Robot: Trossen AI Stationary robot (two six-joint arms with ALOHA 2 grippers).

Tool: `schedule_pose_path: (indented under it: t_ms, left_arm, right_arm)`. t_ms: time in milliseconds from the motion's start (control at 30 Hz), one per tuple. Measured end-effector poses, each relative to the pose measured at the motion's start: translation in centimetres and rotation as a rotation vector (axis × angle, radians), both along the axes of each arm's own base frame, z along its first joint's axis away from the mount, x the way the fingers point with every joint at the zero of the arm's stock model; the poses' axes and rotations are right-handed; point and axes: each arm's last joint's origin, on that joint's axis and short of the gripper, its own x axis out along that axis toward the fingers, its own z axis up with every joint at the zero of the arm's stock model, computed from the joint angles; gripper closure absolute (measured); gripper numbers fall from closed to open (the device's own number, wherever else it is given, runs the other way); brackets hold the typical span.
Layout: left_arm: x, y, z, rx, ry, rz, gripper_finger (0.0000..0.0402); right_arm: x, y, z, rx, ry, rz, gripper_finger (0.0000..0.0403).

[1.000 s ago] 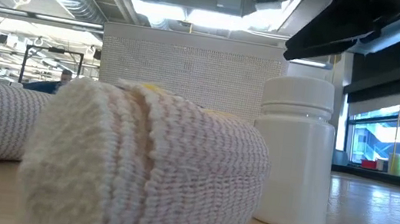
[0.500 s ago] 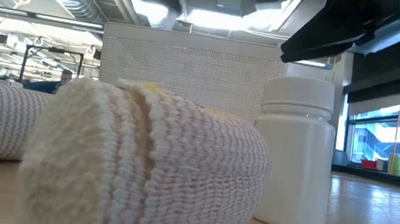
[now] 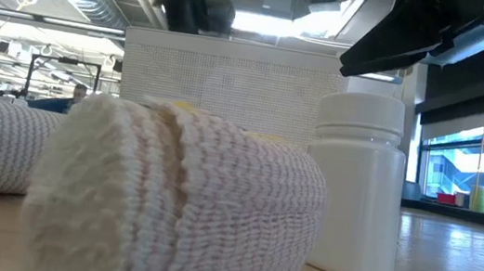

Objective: Pick & place medical supplies in basket/bin
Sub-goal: Put the left white bandage into the white bin, then put the transparent pill bottle into the white bin

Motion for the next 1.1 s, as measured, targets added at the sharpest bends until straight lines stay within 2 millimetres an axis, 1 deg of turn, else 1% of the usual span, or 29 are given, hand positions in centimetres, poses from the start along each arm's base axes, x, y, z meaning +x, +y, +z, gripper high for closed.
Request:
schedule_pose_path:
  t_ms: [133, 300, 467, 667, 833, 1000, 1100]
  left_arm:
    - [0.7, 0.4, -2.5, -0.054, 0.090, -0.066, 0.0357]
    - [1.2, 0.4, -5.2, -0.129, 0.202, -0.144, 0.0356]
    - [1.2, 0.5, -6.6, -0.142, 0.277, -0.147, 0.0339]
    - [1.1, 0.5, -6.6, -0.143, 0.289, -0.145, 0.0306]
    - [0.9, 0.2, -5.9, -0.185, 0.336, -0.141, 0.0276]
    - [1.1, 0.2, -3.9, -0.204, 0.349, -0.116, 0.0256]
    - [1.4, 0.2, -2.3, -0.196, 0.344, -0.121, 0.0251]
  right_arm:
    - [0.0, 0.0, 0.0, -0.001, 0.002, 0.000, 0.0095]
    - [0.0, 0.0, 0.0, -0.002, 0.004, 0.000, 0.0095]
    - [0.0, 0.0, -0.1, -0.004, 0.007, 0.000, 0.0095]
    - [-0.1, 0.0, -0.1, -0.005, 0.009, 0.000, 0.0095]
    - [-0.1, 0.0, -0.1, -0.005, 0.009, 0.000, 0.0095]
    - [-0.1, 0.0, -0.1, -0.005, 0.010, 0.000, 0.0095]
    - [-0.1, 0.0, -0.1, -0.006, 0.012, 0.000, 0.0095]
